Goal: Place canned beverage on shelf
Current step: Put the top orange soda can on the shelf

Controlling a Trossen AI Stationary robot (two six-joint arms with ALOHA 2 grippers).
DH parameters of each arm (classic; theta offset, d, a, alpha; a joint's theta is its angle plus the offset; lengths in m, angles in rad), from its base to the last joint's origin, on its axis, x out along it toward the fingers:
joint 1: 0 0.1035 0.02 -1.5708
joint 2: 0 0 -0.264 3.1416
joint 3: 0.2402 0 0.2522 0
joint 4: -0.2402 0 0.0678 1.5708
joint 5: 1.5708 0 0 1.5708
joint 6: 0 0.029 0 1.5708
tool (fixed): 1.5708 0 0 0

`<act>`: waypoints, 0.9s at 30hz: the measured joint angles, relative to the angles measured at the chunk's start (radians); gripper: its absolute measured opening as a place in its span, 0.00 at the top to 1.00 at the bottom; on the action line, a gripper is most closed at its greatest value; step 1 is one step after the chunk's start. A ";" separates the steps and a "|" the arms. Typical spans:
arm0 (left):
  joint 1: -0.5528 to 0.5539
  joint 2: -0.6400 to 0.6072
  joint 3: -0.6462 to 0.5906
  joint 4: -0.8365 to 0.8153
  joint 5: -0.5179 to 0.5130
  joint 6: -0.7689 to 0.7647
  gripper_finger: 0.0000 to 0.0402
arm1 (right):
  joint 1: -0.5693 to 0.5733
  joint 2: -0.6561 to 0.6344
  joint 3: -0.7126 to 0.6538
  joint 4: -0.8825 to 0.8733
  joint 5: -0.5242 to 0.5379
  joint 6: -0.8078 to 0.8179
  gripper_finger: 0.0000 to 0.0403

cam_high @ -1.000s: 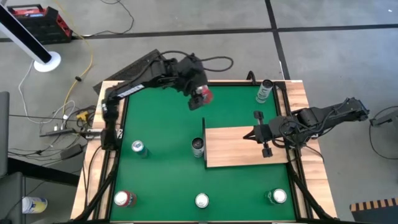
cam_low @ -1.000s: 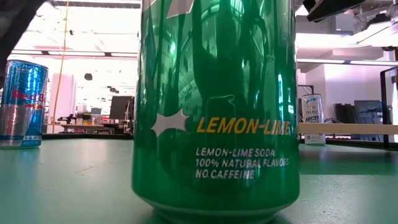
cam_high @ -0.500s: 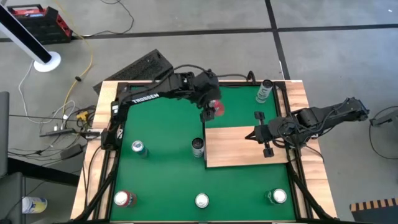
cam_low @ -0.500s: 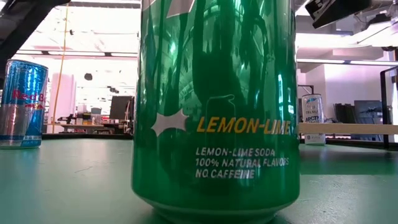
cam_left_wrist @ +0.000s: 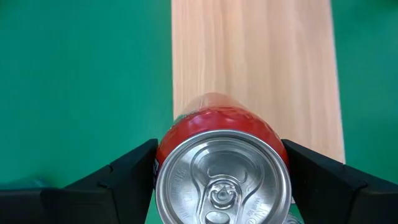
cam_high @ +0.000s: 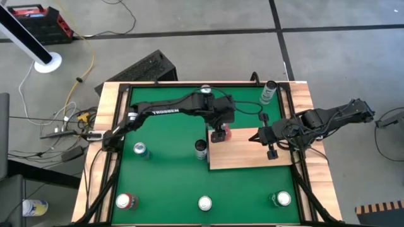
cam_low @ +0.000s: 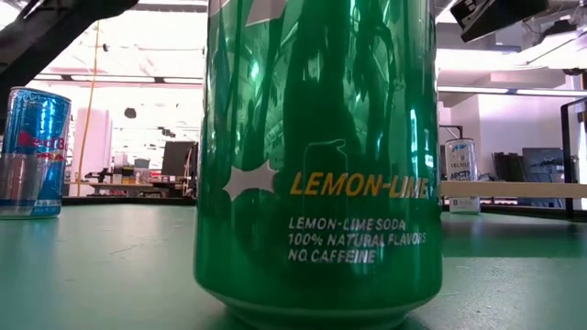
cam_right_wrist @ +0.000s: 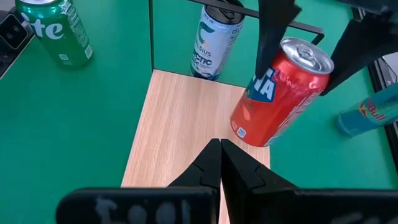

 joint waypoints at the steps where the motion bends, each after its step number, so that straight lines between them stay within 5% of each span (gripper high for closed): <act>1: 0.001 0.001 0.000 -0.004 -0.001 -0.006 0.28 | 0.000 0.000 0.000 0.000 0.000 0.000 0.92; 27: -0.005 0.002 -0.024 -0.044 -0.001 0.002 0.28 | 0.000 0.000 0.000 0.002 0.000 -0.003 0.92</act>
